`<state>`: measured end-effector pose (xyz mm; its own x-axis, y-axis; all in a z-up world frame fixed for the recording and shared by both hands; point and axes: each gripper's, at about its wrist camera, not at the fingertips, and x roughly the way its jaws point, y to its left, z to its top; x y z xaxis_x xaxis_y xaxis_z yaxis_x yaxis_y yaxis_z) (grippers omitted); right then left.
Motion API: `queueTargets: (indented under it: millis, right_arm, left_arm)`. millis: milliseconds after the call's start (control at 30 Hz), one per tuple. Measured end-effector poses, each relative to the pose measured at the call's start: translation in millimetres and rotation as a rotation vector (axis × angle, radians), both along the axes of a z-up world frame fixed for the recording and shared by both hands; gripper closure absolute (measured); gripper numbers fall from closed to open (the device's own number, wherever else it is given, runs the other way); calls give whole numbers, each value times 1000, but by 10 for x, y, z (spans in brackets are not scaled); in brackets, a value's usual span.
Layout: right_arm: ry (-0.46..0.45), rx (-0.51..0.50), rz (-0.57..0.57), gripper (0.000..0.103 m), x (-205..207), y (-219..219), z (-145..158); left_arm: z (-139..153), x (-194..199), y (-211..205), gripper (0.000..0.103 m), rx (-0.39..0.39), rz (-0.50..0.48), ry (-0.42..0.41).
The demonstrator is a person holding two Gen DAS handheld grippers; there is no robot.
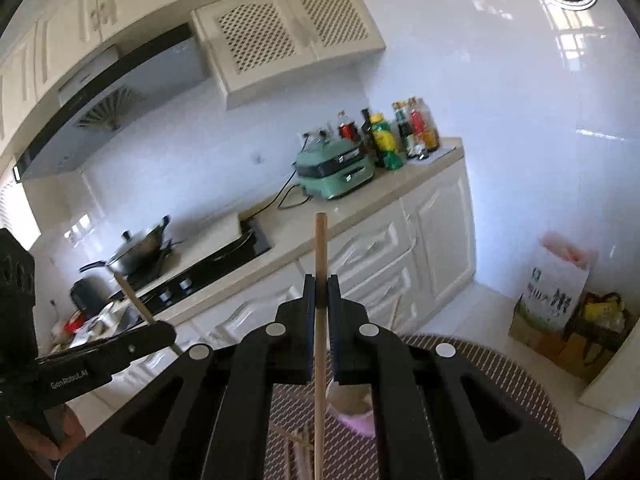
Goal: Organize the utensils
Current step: 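Lift both held chopsticks upright and carry them above the pink cup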
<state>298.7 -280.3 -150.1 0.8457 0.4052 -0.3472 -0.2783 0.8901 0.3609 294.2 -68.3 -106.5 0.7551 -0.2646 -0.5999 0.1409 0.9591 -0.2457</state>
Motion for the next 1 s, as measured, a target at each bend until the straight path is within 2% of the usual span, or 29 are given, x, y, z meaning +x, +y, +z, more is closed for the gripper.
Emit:
queueTargets:
  millis: [233,300,367,567,833,1000]
  right_arm:
    - [4,30,-8,98,373,46,-48]
    - [1,10,-1,98,439,103,-112]
    - [23,13,-2,98,505,132,-188]
    - [12,-25,-10,98,665,237,-323]
    - [-11,-77,-38,98,836,341,-450]
    - [-33,-125,-24,98,842,402,-495]
  left_arm:
    - [-81,450,15,98,-96,41,11]
    - [-147,553,-31,98,-65,52,11]
    - [-258,659,-63,98,-59,60,33]
    - [-475,863,-99,98,-25,93,68]
    - [-602,992,-71,98,5,131,84]
    - [-700,1075,-116,97,19,116,110]
